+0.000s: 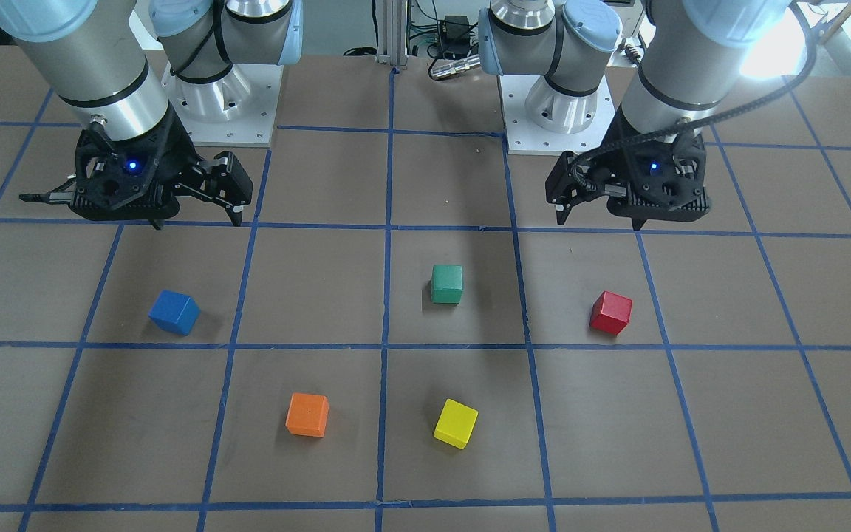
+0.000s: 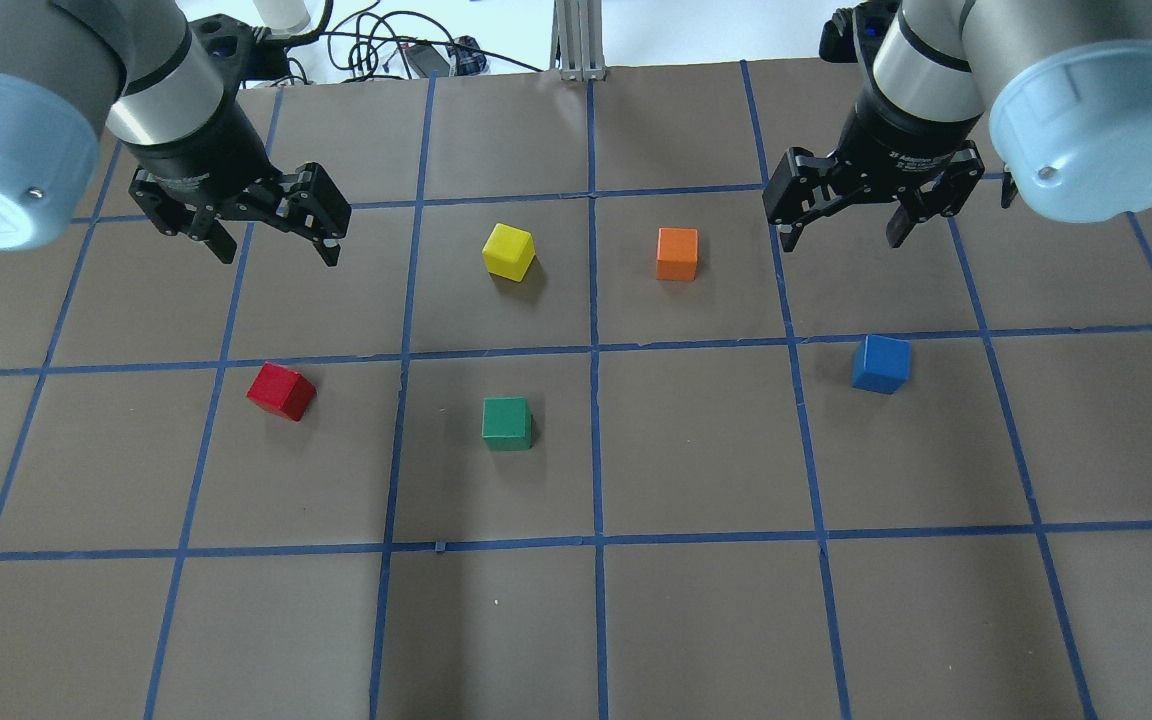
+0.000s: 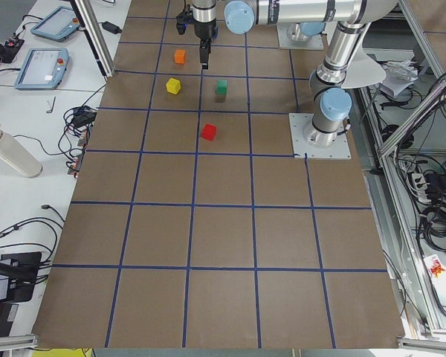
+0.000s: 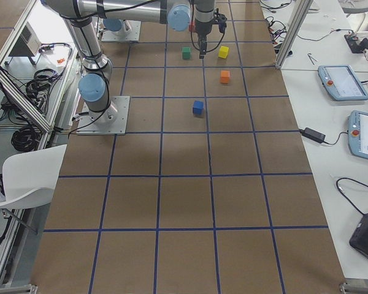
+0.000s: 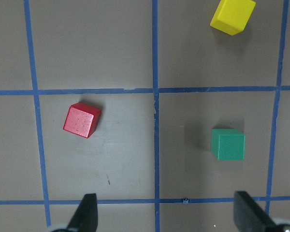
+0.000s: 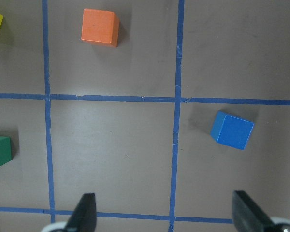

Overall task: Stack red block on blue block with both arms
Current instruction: 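Move the left gripper down over the red cube, then close the left gripper on the red cube and lift it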

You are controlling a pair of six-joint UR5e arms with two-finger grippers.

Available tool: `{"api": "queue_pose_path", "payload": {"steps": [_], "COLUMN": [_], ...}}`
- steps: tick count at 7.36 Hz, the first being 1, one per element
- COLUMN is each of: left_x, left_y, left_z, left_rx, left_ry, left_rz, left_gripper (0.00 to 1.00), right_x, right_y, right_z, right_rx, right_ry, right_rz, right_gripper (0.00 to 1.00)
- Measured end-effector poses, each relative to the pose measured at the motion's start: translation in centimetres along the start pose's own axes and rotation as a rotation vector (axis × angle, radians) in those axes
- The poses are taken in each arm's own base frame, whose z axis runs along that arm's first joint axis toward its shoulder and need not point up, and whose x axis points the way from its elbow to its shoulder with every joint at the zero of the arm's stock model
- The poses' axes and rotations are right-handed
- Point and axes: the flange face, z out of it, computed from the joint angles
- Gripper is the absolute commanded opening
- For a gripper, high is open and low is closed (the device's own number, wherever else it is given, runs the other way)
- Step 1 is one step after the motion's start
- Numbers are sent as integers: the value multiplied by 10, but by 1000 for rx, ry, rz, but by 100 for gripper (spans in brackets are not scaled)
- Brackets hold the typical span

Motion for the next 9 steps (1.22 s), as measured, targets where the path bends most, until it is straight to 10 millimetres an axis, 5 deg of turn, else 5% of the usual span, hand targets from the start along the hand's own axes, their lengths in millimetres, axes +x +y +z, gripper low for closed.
{"api": "queue_pose_path", "payload": {"steps": [4,6,9], "left_x": [-97,-106,-109], "left_y": [-2,2,4], "left_z": [103,159,205], "left_rx": [-43,-39,-75], "left_ry": [-20,-25,-11], "left_rz": [181,224,257], "left_gripper": [100,100,100], "right_x": [0,1,1], "right_y": [-1,-1,-1], "right_z": [-2,-3,-3], "right_rx": [6,8,7], "right_ry": [1,2,0], "right_rz": [-1,-2,1], "right_gripper": [100,100,100]}}
